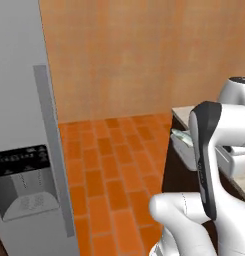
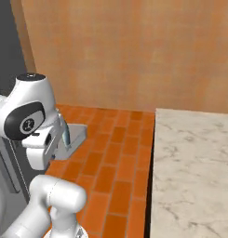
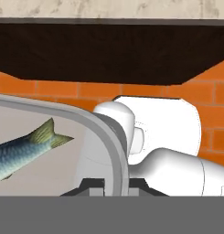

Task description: Take the meat container that has the fish and place it on the second highest rack of the freezer. Then take the vegetable container that has the mushroom and bell pepper and place it on the highest rack of the freezer.

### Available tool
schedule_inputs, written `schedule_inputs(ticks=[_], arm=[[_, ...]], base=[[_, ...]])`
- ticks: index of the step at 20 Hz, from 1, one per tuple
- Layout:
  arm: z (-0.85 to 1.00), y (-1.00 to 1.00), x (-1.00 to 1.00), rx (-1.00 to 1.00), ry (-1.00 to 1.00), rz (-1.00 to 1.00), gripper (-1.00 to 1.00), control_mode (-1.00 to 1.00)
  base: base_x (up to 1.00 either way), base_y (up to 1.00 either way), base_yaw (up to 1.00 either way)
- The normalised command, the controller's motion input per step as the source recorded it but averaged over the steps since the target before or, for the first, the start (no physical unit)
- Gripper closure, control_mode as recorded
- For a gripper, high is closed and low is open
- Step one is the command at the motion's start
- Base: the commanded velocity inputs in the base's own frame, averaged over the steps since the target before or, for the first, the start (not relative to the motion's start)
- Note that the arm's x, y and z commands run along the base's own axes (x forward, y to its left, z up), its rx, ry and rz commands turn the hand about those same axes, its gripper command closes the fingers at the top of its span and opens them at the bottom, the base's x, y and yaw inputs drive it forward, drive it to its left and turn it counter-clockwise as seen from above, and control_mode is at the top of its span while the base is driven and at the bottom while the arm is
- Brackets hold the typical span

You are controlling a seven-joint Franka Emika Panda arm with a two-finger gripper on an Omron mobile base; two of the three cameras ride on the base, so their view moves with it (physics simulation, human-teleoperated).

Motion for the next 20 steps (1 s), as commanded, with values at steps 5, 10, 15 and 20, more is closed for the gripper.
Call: schedule_inputs(ticks=[5, 10, 15, 20], arm=[[0.0, 0.0, 0.0, 0.0, 0.0, 0.0, 1.0, 1.0], [0.0, 0.0, 0.0, 0.0, 0.0, 0.0, 1.0, 1.0], [0.0, 0.0, 0.0, 0.0, 0.0, 0.0, 1.0, 1.0], [0.0, 0.0, 0.0, 0.0, 0.0, 0.0, 1.0, 1.0]], base=[[1.0, -0.24, 0.19], [1.0, -0.19, 0.18], [1.0, -0.18, 0.19], [0.81, -0.14, 0.32]])
